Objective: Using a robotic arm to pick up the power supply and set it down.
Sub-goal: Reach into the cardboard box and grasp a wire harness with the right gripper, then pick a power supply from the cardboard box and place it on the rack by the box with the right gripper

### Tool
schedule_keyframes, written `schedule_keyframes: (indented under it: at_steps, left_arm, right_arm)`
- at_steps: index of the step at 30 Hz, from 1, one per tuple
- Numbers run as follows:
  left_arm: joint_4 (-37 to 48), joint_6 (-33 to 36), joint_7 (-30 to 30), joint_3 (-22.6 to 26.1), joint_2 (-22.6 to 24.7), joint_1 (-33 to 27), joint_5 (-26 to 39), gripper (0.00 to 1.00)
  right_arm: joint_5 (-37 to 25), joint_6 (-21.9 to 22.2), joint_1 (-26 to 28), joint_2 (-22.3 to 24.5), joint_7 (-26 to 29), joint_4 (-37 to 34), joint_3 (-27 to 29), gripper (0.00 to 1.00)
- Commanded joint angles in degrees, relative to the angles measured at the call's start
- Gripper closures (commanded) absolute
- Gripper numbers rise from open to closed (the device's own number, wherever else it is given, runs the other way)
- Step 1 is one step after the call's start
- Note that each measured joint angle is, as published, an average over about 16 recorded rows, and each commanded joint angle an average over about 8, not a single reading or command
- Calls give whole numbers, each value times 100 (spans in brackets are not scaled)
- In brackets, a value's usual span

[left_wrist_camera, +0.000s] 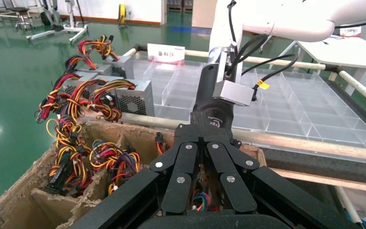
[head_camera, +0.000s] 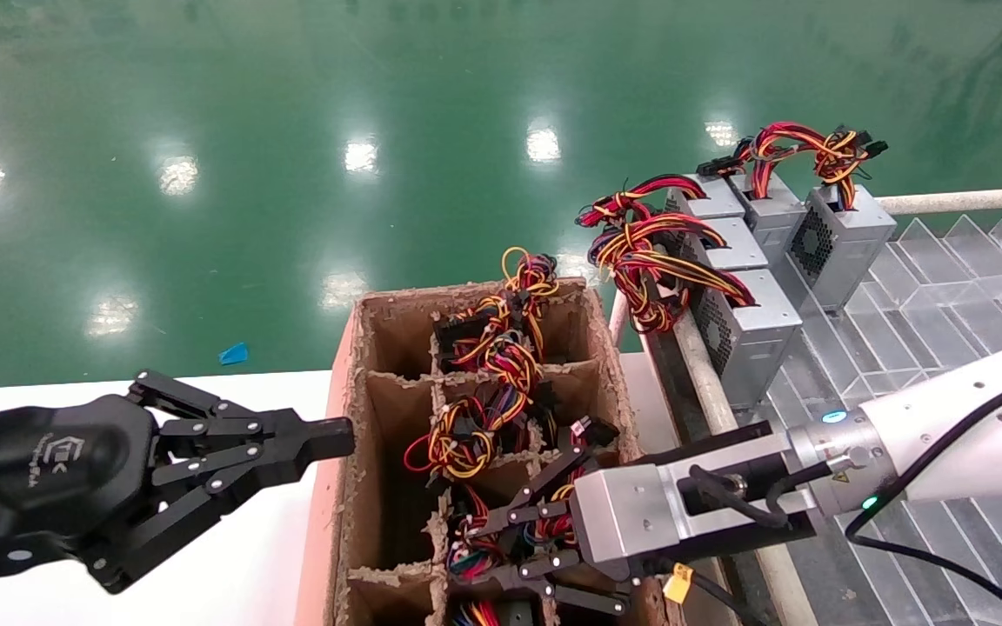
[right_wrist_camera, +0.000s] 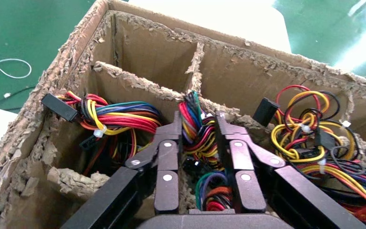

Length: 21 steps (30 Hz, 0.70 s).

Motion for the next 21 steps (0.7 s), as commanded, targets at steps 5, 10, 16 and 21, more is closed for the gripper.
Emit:
schedule_keyframes:
  at_steps: [5, 10, 16, 21]
  left_arm:
    - [0, 0, 0, 0, 0, 0, 0, 100]
    - [0, 0, 0, 0, 0, 0, 0, 100]
    - [0, 0, 0, 0, 0, 0, 0, 100]
    - [0, 0, 0, 0, 0, 0, 0, 100]
  right_arm:
    - [11, 68, 24, 60, -22, 202, 46, 100]
    - [57, 126, 53, 120, -57, 420, 113, 100]
    - [134, 168, 144, 244, -52, 796, 221, 100]
    - [265, 219, 241, 442, -31, 1295, 378, 100]
